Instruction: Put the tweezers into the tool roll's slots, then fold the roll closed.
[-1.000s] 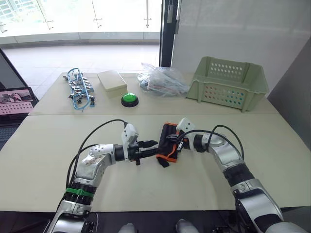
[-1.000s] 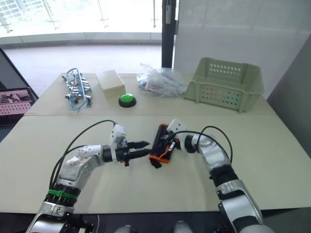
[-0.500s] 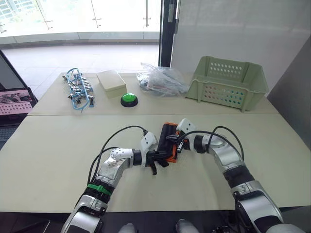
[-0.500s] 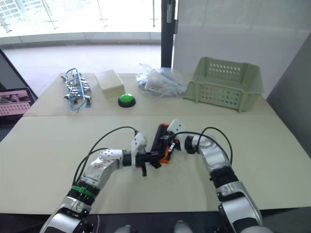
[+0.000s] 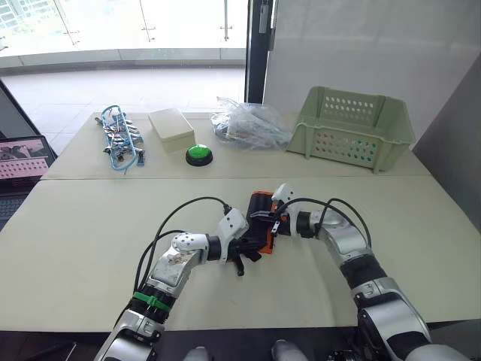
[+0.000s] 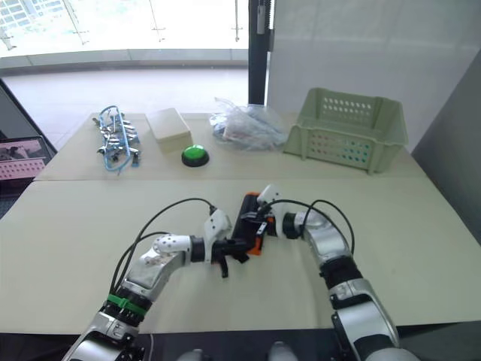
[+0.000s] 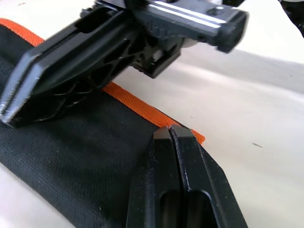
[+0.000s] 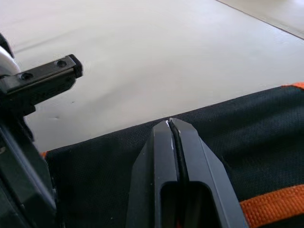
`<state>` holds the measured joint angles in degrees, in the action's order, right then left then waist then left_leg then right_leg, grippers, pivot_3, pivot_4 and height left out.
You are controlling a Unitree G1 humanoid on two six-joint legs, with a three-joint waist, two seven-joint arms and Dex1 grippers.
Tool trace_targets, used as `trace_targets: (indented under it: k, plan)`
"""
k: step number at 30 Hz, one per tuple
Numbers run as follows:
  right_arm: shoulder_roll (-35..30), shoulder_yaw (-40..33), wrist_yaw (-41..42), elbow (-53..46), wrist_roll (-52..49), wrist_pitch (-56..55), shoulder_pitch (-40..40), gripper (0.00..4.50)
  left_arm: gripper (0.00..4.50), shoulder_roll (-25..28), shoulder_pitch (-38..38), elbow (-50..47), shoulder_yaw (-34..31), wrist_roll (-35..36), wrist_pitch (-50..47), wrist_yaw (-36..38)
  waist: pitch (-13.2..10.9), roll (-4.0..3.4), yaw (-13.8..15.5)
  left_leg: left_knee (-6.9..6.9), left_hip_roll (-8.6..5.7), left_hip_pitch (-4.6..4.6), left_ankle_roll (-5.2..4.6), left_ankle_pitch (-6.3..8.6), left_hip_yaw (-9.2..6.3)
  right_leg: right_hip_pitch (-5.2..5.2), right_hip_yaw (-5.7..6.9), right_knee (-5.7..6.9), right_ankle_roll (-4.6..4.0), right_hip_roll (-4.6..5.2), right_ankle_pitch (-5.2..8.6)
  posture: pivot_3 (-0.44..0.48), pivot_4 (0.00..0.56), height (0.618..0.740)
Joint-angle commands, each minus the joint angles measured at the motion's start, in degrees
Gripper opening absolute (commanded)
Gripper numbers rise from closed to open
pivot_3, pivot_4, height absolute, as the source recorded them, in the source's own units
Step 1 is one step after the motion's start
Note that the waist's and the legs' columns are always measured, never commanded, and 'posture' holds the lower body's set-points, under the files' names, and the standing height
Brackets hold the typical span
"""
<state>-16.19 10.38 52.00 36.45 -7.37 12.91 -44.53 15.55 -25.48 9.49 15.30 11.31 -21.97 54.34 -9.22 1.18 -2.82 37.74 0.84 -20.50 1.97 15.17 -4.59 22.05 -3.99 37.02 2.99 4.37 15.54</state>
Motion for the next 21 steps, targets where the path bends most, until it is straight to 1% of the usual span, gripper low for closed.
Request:
trace_targets:
  k: [1, 5, 9, 15, 21]
  plan:
    - [0.35, -0.60, -8.30, 13.49, 4.61, -0.43, -3.20, 0.00, 0.02, 0.97, 3.06, 0.80, 1.94, -0.59, -3.50, 0.05, 0.04, -0.05, 0.05, 0.00, 0.00, 0.09, 0.00, 0.00, 0.01, -0.08, 0.00, 0.01, 0.00, 0.01, 0.00, 0.000, 0.150, 0.740]
    - [1.82, -1.22, -12.26, 24.09, 5.91, -4.39, -8.36, 0.00, 0.02, 1.07, 3.08, 0.40, 1.45, -0.39, -3.84, -0.33, 0.07, -0.07, 0.55, 0.00, -0.01, 0.38, 0.01, -0.01, -0.08, -0.57, 0.03, -0.09, 0.01, 0.00, 0.01, 0.000, 0.150, 0.740]
    - [2.39, -2.33, -15.65, 30.10, 7.00, -8.38, -10.47, 0.00, 0.02, 0.88, 2.71, 0.43, 0.57, 0.11, -3.79, -0.82, 0.08, -0.09, 0.53, -0.01, -0.03, 0.47, -0.03, 0.02, -0.11, -0.73, 0.03, -0.20, 0.02, 0.00, 0.02, 0.000, 0.150, 0.740]
    - [2.58, -6.17, -16.67, 32.46, 5.19, -13.91, -10.81, 0.00, 0.02, 0.46, 2.37, 0.75, -0.64, 1.02, -3.05, -1.82, 0.09, -0.10, 0.53, -0.01, -0.04, 0.44, -0.05, 0.03, -0.14, -0.72, 0.03, -0.22, 0.02, 0.01, 0.02, 0.000, 0.150, 0.740]
    - [3.10, -14.02, -12.12, 29.52, -1.20, -17.12, -11.50, 0.00, 0.02, -1.72, 1.67, 1.24, -3.86, 2.76, -0.54, -3.82, 0.06, -0.12, 0.54, 0.00, -0.07, 0.32, -0.05, 0.03, -0.19, -0.68, 0.04, -0.26, 0.03, 0.02, 0.02, 0.000, 0.150, 0.740]
